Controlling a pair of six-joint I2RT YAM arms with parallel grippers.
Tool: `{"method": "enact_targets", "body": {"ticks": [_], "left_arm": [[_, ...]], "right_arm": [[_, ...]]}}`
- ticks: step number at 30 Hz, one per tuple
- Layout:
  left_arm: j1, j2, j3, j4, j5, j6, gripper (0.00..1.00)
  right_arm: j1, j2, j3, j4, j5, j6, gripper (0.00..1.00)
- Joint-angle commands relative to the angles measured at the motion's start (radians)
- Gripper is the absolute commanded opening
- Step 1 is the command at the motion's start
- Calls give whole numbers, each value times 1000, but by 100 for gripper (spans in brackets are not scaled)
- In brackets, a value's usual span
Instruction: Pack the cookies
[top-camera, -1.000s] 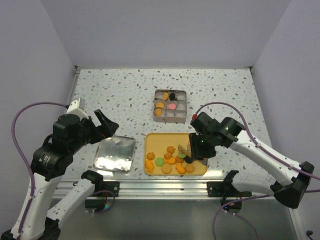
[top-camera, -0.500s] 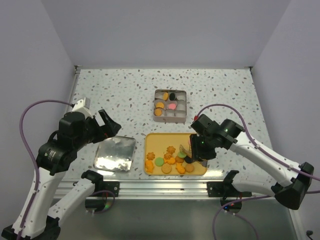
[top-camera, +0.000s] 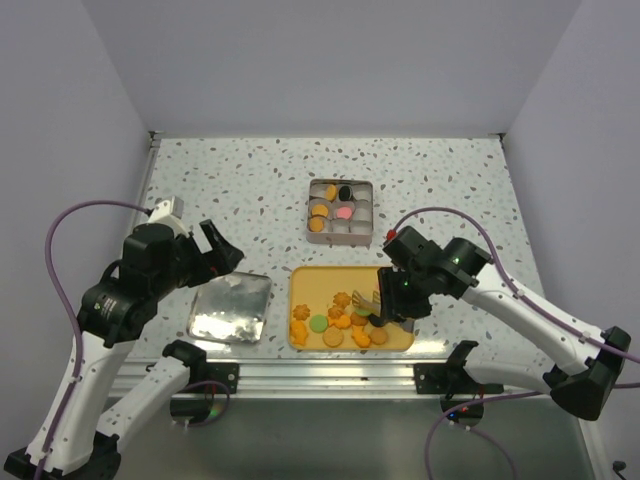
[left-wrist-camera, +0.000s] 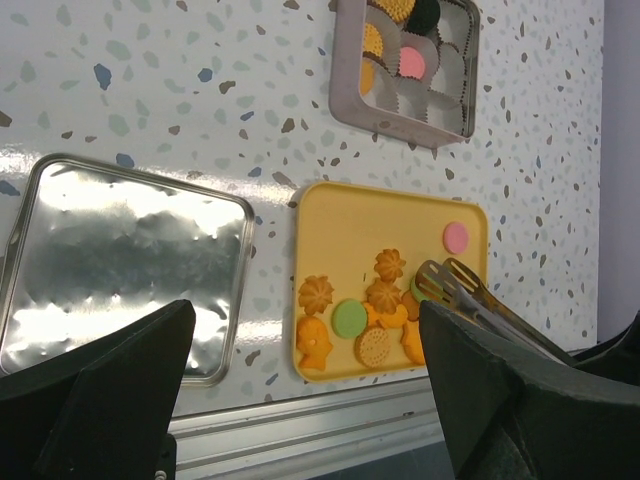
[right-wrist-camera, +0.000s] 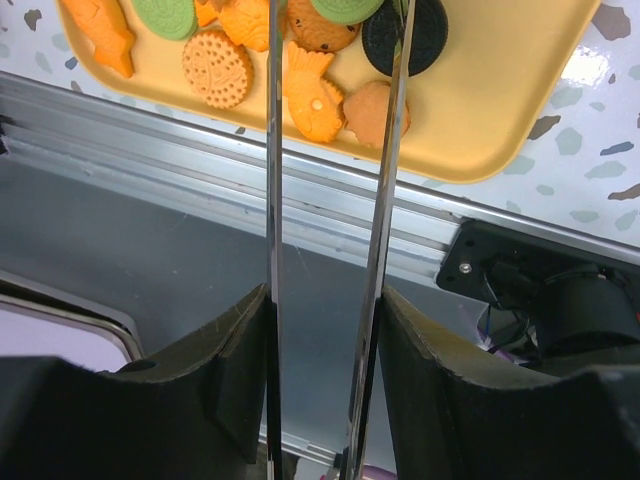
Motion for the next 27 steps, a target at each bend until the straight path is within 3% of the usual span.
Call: {"method": "enact_targets", "body": {"ticks": [1, 27], "left_arm": [[-5, -7, -13, 54, -7, -8, 100], [-5, -13, -30, 54, -16, 32, 100]], "right_arm": [[3, -15, 6, 20, -32, -5, 48], [75, 94, 57, -72, 35, 1, 48]]}}
